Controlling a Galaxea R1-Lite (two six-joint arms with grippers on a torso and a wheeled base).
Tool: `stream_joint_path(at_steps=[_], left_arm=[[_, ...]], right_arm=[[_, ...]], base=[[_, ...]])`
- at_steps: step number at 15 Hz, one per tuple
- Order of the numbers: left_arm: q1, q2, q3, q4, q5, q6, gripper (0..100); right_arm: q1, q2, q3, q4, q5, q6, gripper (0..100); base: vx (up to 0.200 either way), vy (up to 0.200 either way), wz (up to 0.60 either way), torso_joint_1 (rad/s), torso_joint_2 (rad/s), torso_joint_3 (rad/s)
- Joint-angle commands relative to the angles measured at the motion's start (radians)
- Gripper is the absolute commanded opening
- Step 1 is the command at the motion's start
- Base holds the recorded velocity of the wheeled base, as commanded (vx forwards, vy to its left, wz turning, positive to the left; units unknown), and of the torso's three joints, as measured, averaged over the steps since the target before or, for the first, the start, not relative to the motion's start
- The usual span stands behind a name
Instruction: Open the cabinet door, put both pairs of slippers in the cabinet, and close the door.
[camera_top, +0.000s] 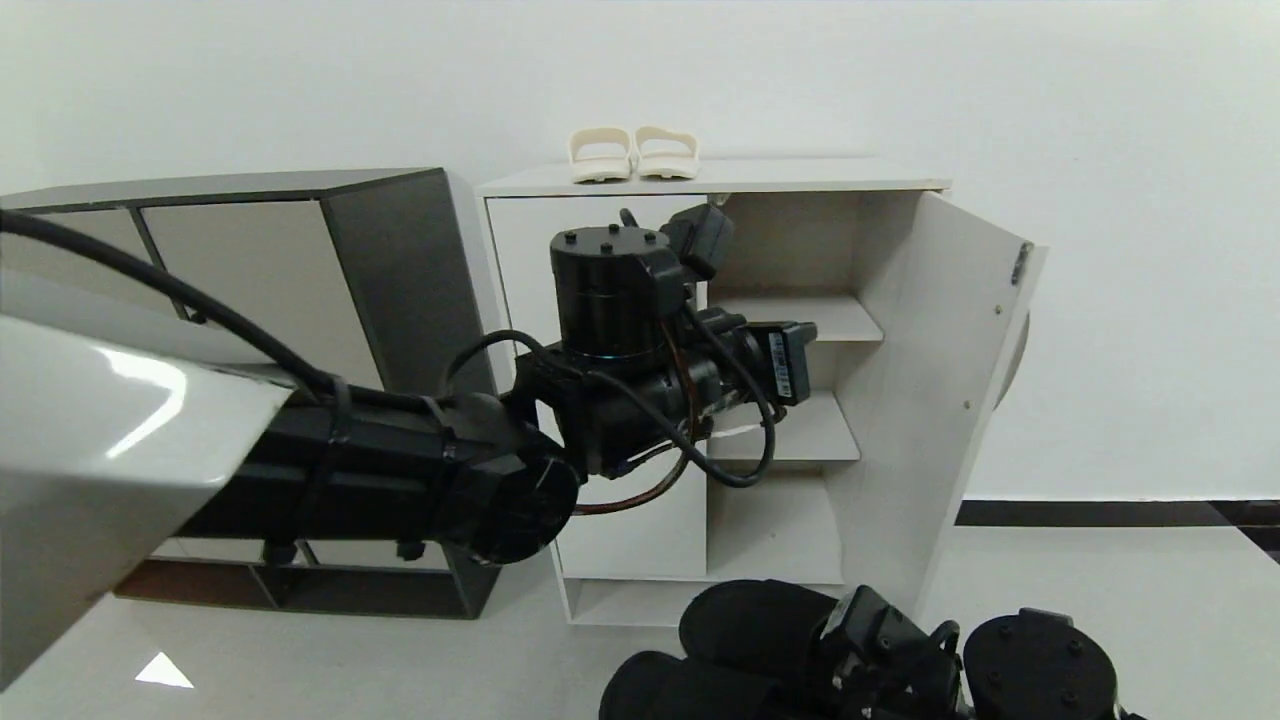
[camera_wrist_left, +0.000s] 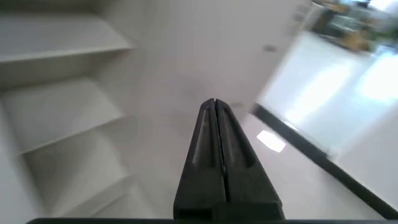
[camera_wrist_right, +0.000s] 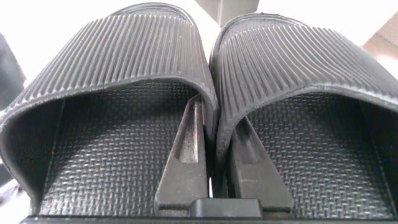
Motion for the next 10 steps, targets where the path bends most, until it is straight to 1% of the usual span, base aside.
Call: stream_joint_path(at_steps=[1, 2, 3, 4, 5, 6, 7, 8, 9, 10], left_arm=[[0.055, -0.151, 0.149, 0.010, 0.141, 0.005, 0], [0.084, -0.257, 0.264, 0.017, 0.194, 0.007, 0], [0.122, -0.377, 0.375, 0.028, 0.222, 0.008, 0], [0.182, -0.532, 0.481, 0.063, 0.244, 0.008, 0], [0.256, -0.674, 0.557, 0.131, 0.262, 0.008, 0], [0.317, -0.826, 0.640, 0.238, 0.283, 0.008, 0], [0.349, -0.961, 0.720, 0.345, 0.293, 0.007, 0], [0.377, -1.090, 0.777, 0.436, 0.314, 0.008, 0], [0.406, -1.226, 0.807, 0.514, 0.371, 0.008, 0], [0.422, -1.335, 0.820, 0.603, 0.438, 0.010, 0]], right_arm=[[-0.064, 0.045, -0.041, 0.000, -0.097, 0.062, 0], [-0.074, 0.054, -0.052, 0.000, -0.136, 0.084, 0], [-0.097, 0.082, -0.081, 0.003, -0.278, 0.133, 0], [-0.100, 0.103, -0.112, 0.003, -0.333, 0.134, 0], [-0.104, 0.115, -0.144, 0.006, -0.360, 0.134, 0], [-0.106, 0.132, -0.167, 0.011, -0.393, 0.134, 0], [-0.112, 0.140, -0.170, 0.011, -0.414, 0.133, 0], [-0.120, 0.143, -0.164, 0.011, -0.414, 0.133, 0], [-0.129, 0.152, -0.162, 0.011, -0.416, 0.133, 0], [-0.133, 0.158, -0.164, 0.008, -0.416, 0.133, 0]], base=[[0.000, 0.000, 0.00, 0.000, 0.00, 0.000], [0.000, 0.000, 0.00, 0.000, 0.00, 0.000], [0.000, 0.000, 0.00, 0.000, 0.00, 0.000], [0.000, 0.000, 0.00, 0.000, 0.00, 0.000], [0.000, 0.000, 0.00, 0.000, 0.00, 0.000], [0.000, 0.000, 0.00, 0.000, 0.00, 0.000], [0.000, 0.000, 0.00, 0.000, 0.00, 0.000], [0.000, 0.000, 0.00, 0.000, 0.00, 0.000], [0.000, 0.000, 0.00, 0.000, 0.00, 0.000], [0.000, 0.000, 0.00, 0.000, 0.00, 0.000]])
